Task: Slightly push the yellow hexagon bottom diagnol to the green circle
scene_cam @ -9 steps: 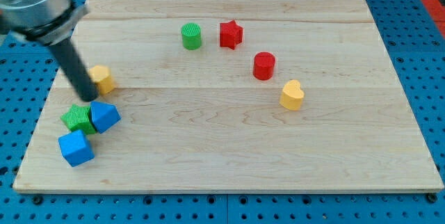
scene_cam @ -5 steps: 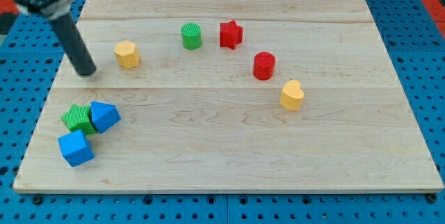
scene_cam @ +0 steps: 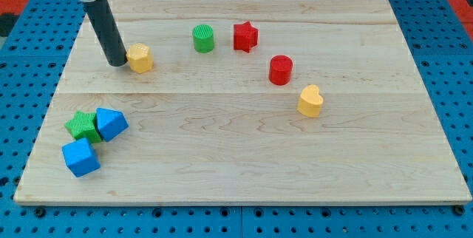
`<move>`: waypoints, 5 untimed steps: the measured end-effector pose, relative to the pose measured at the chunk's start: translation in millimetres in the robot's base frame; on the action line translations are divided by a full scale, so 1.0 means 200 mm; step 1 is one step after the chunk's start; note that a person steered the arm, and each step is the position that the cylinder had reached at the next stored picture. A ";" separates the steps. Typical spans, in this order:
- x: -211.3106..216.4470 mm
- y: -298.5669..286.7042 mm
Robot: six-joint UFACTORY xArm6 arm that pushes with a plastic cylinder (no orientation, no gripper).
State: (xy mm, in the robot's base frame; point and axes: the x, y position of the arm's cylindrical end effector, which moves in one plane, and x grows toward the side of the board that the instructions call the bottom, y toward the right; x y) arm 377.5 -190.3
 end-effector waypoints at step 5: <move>0.81 -0.28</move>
State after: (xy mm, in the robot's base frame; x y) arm 538.6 -245.6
